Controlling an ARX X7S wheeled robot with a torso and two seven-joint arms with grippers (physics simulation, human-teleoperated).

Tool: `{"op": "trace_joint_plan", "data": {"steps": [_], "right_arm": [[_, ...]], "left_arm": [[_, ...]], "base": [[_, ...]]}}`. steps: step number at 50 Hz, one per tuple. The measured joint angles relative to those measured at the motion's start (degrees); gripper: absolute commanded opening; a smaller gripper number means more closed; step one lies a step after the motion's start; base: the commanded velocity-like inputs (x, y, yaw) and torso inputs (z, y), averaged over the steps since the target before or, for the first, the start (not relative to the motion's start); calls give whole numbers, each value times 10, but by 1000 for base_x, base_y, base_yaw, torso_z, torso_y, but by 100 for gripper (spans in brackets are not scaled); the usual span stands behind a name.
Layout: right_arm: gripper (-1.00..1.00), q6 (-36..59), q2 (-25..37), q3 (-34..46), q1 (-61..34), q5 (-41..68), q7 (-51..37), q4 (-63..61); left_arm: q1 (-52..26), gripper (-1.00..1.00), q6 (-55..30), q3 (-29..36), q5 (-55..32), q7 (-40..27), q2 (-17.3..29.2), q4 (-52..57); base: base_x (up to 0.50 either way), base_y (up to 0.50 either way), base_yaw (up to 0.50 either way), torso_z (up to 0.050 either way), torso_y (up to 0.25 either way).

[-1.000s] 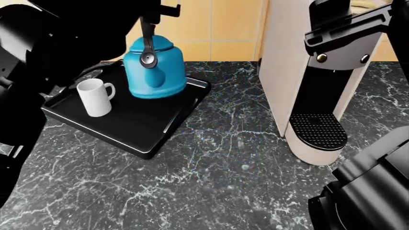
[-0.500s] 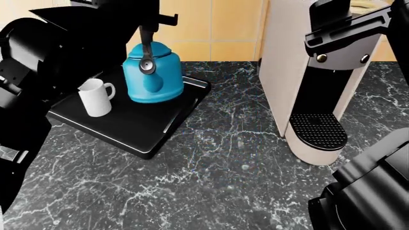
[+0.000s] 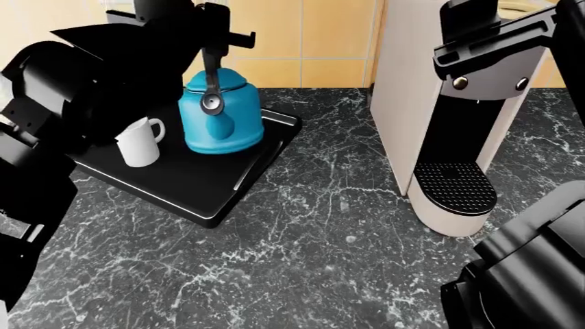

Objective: Pick the kettle from the counter and place it on the tray. Then pick the mug from the cabinet and place it on the tray. Then close the cabinet doors.

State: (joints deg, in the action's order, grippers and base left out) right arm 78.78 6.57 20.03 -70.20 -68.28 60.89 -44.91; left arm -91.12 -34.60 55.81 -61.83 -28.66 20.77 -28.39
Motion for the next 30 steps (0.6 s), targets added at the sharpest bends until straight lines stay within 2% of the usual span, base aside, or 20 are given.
{"op": "trace_joint_plan", "data": {"steps": [30], "right_arm": [[100, -1, 0, -4, 7, 12, -9, -3]], "left_arm": [[25, -100, 35, 8, 23, 14, 2, -12]], "base": [[0, 0, 0, 0, 1]]}}
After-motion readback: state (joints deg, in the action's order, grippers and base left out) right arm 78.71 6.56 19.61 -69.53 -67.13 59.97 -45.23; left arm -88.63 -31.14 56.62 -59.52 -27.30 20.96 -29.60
